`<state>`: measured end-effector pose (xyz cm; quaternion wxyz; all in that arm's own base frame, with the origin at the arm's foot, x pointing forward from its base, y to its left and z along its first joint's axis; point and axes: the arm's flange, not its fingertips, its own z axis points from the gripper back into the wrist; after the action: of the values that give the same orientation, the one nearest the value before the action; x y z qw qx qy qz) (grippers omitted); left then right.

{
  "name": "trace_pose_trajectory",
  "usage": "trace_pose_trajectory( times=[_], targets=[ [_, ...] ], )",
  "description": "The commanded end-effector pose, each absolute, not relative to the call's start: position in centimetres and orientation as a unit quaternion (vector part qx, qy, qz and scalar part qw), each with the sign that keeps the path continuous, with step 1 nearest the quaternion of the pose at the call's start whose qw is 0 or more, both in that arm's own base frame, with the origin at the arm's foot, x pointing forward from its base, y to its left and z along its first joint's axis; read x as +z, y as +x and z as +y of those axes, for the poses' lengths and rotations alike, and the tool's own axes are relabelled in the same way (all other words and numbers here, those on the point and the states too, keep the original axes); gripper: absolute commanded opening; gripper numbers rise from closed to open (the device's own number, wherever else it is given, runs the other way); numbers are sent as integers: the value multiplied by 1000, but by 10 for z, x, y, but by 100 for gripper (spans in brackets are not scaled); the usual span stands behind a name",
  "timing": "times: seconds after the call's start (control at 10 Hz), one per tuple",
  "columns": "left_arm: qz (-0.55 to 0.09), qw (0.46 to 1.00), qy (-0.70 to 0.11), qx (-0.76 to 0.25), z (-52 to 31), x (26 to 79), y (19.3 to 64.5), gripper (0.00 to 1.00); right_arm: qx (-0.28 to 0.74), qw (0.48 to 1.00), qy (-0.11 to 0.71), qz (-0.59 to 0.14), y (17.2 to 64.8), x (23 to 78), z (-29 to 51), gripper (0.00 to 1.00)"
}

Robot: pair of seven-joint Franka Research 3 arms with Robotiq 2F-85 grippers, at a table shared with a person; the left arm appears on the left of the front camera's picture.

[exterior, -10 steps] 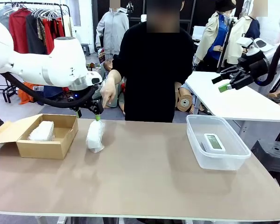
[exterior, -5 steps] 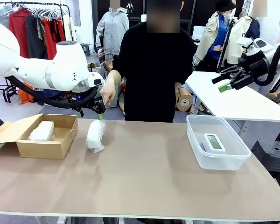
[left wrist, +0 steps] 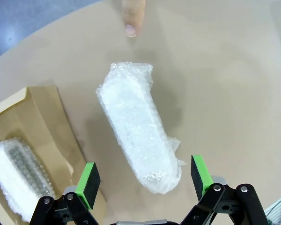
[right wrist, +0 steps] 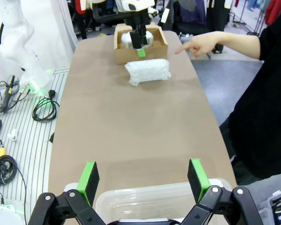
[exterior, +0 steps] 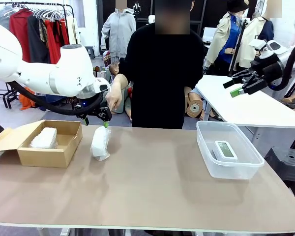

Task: Separate and place wrapped and unwrapped clocks.
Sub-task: Pick up the Digital clock indicated by the person.

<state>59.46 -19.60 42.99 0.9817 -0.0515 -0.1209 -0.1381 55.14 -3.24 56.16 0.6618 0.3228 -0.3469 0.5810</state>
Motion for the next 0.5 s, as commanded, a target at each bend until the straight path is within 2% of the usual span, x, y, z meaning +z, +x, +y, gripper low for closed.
trace_pose_trajectory(
  times=[0.0, 0.4],
  targets=[
    [-104, 987, -70, -105, -204, 421, 608, 100, 581, 661, 322, -349, 551, 563, -32, 100],
    [-81, 993, -47, -69, -208, 398, 617, 100, 581, 661, 322, -349, 551, 563, -32, 100]
  ],
)
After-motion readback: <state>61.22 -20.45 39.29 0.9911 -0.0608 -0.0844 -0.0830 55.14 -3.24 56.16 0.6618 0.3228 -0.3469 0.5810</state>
